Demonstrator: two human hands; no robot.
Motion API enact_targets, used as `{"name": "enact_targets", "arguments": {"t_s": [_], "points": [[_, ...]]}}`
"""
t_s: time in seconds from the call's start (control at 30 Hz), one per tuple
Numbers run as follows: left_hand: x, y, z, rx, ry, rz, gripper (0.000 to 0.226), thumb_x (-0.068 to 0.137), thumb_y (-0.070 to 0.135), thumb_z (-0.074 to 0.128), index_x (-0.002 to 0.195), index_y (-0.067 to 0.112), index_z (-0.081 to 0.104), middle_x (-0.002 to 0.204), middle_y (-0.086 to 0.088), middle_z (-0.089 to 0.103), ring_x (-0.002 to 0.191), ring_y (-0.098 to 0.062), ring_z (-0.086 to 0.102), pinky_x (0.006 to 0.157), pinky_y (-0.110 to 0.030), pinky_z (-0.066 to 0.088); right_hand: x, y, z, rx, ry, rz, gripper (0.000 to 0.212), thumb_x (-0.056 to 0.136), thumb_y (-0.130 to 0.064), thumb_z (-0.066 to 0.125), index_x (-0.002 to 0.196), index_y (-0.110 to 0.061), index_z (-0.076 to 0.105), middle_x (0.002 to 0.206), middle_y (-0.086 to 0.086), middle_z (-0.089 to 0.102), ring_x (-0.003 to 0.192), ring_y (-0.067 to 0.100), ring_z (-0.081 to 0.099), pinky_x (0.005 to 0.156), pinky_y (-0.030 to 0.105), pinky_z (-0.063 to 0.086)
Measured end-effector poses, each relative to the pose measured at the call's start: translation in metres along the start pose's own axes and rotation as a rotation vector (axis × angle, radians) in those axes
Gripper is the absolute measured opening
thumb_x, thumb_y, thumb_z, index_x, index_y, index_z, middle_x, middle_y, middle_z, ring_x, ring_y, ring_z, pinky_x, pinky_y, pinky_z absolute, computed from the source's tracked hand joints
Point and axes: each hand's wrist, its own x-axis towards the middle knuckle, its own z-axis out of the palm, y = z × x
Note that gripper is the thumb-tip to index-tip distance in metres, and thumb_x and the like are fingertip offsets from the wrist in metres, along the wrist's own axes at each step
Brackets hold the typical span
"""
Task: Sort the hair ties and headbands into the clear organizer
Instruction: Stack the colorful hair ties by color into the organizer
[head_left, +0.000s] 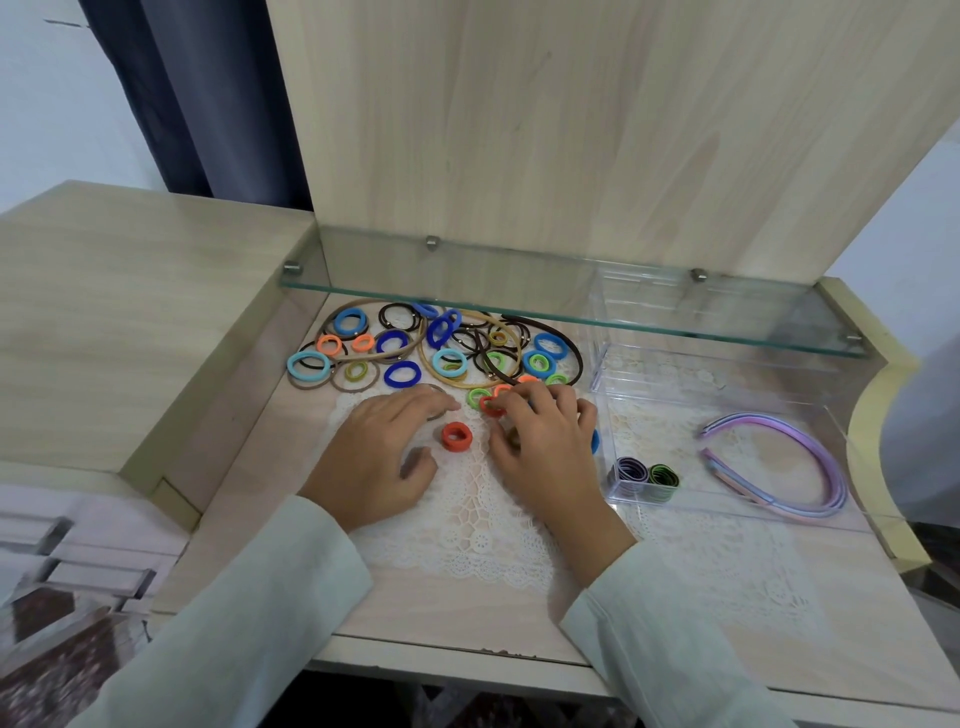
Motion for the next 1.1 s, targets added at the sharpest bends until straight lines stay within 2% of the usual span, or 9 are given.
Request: {"name": "enact_targets", "arguments": {"t_s": [0.13,0.27,0.43,0.63,0.83,0.97,1.1], "points": [[0.001,-0.006,0.007,0.179,0.008,-0.173,0.059,0.082,0.023,0.035,0.139,0.015,0.051,0.146,-0.004,0.049,0.139,-0.023,0.04,0.114,-0.041,0.03,0.001,0.001,0.002,0.023,-0.015,0.011,0.018,0.087,-0.033,0.061,0.102,-0.026,0.068,0.109,-0.006,0.062,0.103,0.023,0.05,0.085,0.039,0.03],[0.004,-0.012,0.016,0.311,-0.072,-0.321,0.063,0.088,0.032,0.028,0.143,0.011,0.048,0.154,-0.011,0.039,0.144,-0.033,0.033,0.115,-0.053,0.026,0.001,0.001,0.003,0.034,-0.008,-0.004,0.012,0.088,-0.03,0.061,0.097,-0.025,0.067,0.107,-0.008,0.063,0.102,0.023,0.05,0.084,0.04,0.03],[0.005,-0.013,0.018,0.347,-0.185,-0.385,0.078,0.084,0.044,0.005,0.155,0.019,0.026,0.163,-0.002,0.017,0.151,-0.025,0.012,0.121,-0.046,0.008,0.001,0.0,0.0,0.102,0.049,-0.002,0.012,0.09,-0.031,0.058,0.096,-0.024,0.066,0.103,-0.01,0.065,0.099,0.021,0.051,0.085,0.039,0.032],[0.008,-0.012,0.018,0.383,-0.237,-0.421,0.084,0.079,0.048,-0.006,0.158,0.023,0.011,0.165,0.002,0.004,0.152,-0.02,0.001,0.121,-0.043,0.0,-0.005,-0.008,-0.009,0.235,0.074,-0.075,0.018,0.09,-0.038,0.052,0.096,-0.029,0.066,0.099,-0.017,0.065,0.1,0.014,0.049,0.083,0.034,0.03],[0.009,-0.01,0.017,0.408,-0.257,-0.428,0.081,0.082,0.047,-0.005,0.158,0.024,0.01,0.165,0.002,0.003,0.152,-0.02,0.0,0.121,-0.044,-0.001,-0.009,-0.019,-0.013,0.189,0.016,-0.142,0.013,0.089,-0.034,0.055,0.095,-0.027,0.065,0.106,-0.014,0.06,0.109,0.018,0.047,0.088,0.04,0.034],[0.01,-0.008,0.016,0.396,-0.265,-0.449,0.071,0.089,0.041,0.009,0.158,0.025,0.008,0.165,0.003,0.001,0.152,-0.019,-0.002,0.121,-0.044,-0.002,-0.006,-0.025,-0.013,0.137,0.053,-0.18,0.012,0.088,-0.035,0.058,0.089,-0.025,0.065,0.105,-0.012,0.06,0.106,0.018,0.047,0.084,0.038,0.032],[0.011,-0.007,0.015,0.385,-0.285,-0.457,0.071,0.089,0.042,0.009,0.158,0.026,0.005,0.165,0.004,-0.002,0.152,-0.018,-0.005,0.12,-0.044,-0.003,-0.002,-0.03,-0.014,0.1,0.042,-0.191,0.014,0.087,-0.036,0.058,0.087,-0.025,0.065,0.106,-0.012,0.06,0.106,0.017,0.045,0.085,0.036,0.029]]}}
